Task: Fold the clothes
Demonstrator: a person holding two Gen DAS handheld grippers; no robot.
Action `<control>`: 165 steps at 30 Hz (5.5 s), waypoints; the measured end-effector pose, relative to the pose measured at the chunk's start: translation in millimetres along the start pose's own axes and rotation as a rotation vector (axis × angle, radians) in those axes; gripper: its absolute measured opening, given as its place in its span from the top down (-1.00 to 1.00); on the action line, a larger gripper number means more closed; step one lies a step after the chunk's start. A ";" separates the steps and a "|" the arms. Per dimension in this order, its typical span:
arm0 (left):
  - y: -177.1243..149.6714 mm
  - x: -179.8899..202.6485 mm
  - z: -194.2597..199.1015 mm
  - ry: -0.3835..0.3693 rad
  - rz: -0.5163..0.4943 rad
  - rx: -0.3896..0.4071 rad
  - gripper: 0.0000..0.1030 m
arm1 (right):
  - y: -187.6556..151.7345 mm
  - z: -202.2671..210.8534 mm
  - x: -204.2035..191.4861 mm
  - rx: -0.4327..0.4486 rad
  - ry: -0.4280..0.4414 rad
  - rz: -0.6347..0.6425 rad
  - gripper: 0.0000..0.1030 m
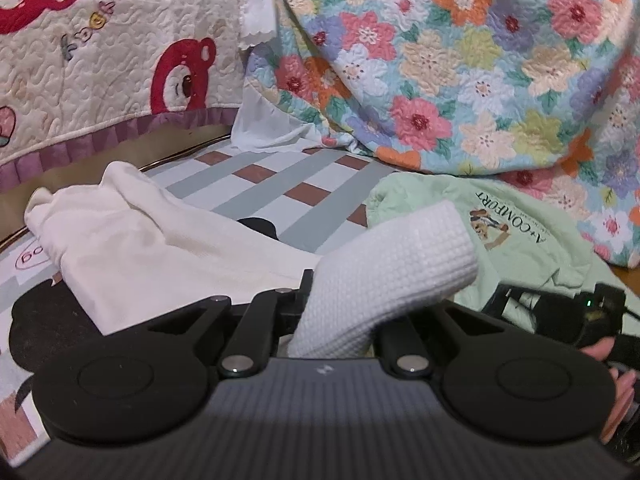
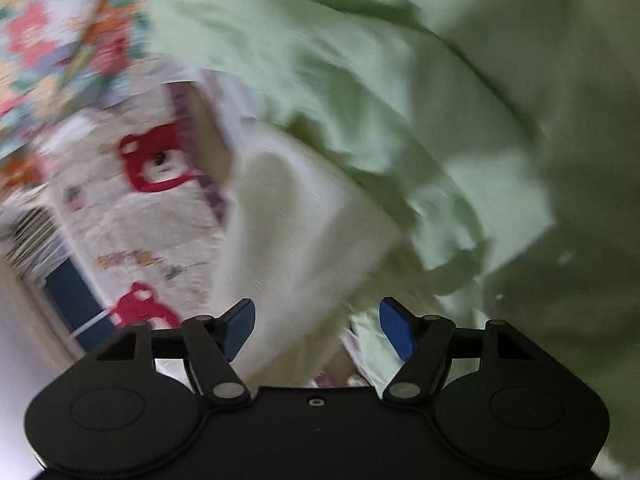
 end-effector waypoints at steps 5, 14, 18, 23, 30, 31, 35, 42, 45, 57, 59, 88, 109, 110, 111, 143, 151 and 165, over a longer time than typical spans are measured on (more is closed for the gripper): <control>4.3 -1.2 2.9 -0.027 0.035 0.004 0.83 | -8.2 -1.1 -13.2 0.066 0.056 -0.090 -0.61; -0.9 3.2 1.6 -0.036 0.000 -0.017 0.83 | -39.1 -21.7 -46.3 0.034 0.164 -0.225 -0.73; -1.9 3.8 3.3 -0.038 -0.008 -0.016 0.83 | -32.8 -30.9 -54.3 0.073 0.174 -0.201 -0.73; -0.3 1.9 7.1 -0.041 -0.003 -0.002 0.83 | -9.3 -25.2 -74.8 0.193 0.050 0.144 0.00; -0.9 1.5 7.9 -0.050 0.004 -0.005 0.83 | 19.4 -0.6 -92.0 0.336 -0.009 0.417 0.39; -1.7 1.9 7.0 -0.051 0.003 -0.011 0.83 | 23.1 0.8 -86.9 0.337 -0.026 0.425 0.39; -5.5 2.6 4.6 -0.056 0.000 -0.028 0.83 | 30.6 -5.4 -95.2 0.289 -0.107 0.611 0.57; 6.5 9.7 13.4 -0.077 -0.114 -0.070 0.85 | 17.7 -0.9 -166.8 0.262 -0.223 1.207 0.84; 18.7 20.3 27.0 -0.155 -0.106 -0.140 0.85 | -1.0 22.2 -205.5 0.263 -0.208 1.432 0.88; -29.3 91.0 24.9 -0.269 -0.308 -0.516 0.85 | -37.3 102.5 -175.4 0.066 -0.356 1.687 0.94; -17.8 94.7 23.9 -0.293 -0.284 -0.545 0.85 | -43.1 108.5 -194.6 0.047 -0.359 1.732 0.94; 48.0 -165.0 32.8 0.248 0.314 -0.244 -0.05 | -69.6 -57.6 -222.6 -0.243 -0.375 1.787 0.12; 111.4 -283.7 -146.2 0.363 -0.016 -0.137 -0.03 | 87.4 -348.1 -246.8 -0.269 -0.717 1.758 -0.05; 115.3 -287.1 -153.4 0.331 0.006 -0.131 -0.05 | 97.2 -353.0 -241.7 -0.296 -0.728 1.713 -0.05; 118.6 -291.3 -160.8 0.302 0.027 -0.136 -0.07 | 106.7 -357.4 -236.6 -0.328 -0.738 1.668 -0.05; 103.0 -355.9 -126.4 0.221 0.432 -0.057 0.10 | 109.1 -375.6 -230.0 -0.171 -0.783 1.754 0.12; 77.8 -379.9 -124.3 0.223 0.796 -0.184 -0.15 | 11.2 -336.9 -217.4 -0.434 -0.549 1.850 0.06; 101.2 -383.4 -137.6 0.135 0.727 0.095 0.85 | -15.1 -297.5 -145.8 -0.589 -0.498 1.571 -0.06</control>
Point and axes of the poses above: each gripper's, at about its wrist camera, not at the fingertips, and z roughly against the way its jaws point, x to its right, y to its top, the point moved 3 cm from there along -z, roughly the way its jaws point, and after that the axes turned 15 degrees about z, right-handed, at the moved point
